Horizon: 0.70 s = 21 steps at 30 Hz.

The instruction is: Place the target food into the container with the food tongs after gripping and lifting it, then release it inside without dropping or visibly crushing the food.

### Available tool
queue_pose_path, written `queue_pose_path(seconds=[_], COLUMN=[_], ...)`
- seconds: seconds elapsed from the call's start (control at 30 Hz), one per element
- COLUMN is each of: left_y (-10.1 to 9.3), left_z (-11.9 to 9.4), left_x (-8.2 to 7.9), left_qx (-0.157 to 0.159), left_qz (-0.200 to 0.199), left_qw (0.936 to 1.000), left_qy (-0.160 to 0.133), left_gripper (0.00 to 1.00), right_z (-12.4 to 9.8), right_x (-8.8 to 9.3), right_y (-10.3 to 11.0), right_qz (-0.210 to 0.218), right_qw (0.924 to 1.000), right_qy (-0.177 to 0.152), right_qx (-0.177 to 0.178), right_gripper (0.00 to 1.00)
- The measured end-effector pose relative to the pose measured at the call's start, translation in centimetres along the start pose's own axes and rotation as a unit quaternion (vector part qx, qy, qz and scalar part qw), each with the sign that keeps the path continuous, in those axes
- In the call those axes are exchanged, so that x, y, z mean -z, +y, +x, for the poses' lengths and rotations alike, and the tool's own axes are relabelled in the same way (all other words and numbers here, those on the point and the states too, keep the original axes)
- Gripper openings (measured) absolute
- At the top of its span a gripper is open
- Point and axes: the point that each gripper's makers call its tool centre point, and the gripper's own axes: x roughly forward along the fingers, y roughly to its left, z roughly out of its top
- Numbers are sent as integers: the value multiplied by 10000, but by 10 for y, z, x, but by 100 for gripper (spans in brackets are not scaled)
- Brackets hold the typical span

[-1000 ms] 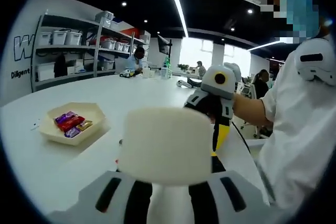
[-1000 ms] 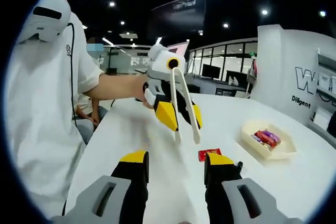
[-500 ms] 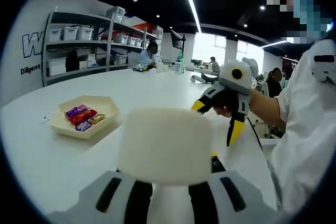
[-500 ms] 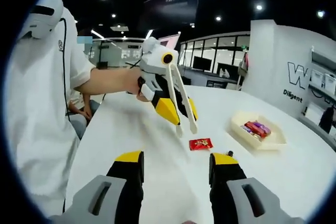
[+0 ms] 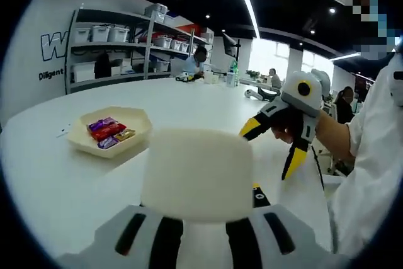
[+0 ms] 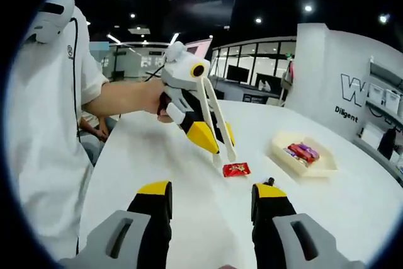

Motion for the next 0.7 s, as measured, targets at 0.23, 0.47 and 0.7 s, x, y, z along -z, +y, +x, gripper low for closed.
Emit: queue_pose_path(seconds=[0.23, 0.47, 0.7], left_y=[3, 11, 23], left_z=[2, 1, -2], left_x=[10, 17, 23], left_qx=[-15, -126, -330], left_qz=[-226, -314, -389], left_qw=[9997, 9992, 9985], left_qy=[127, 197, 212], left_gripper=[22, 22, 22], right_z=[-1, 0, 1], right_x=[0, 3, 5], right_y=[0, -1, 0], right_qz=[-25, -11, -4], right_qw=[10000, 10000, 10000], right_qy=[8, 29, 56], right_qx=[5, 21, 7], right_gripper=[46, 46, 46])
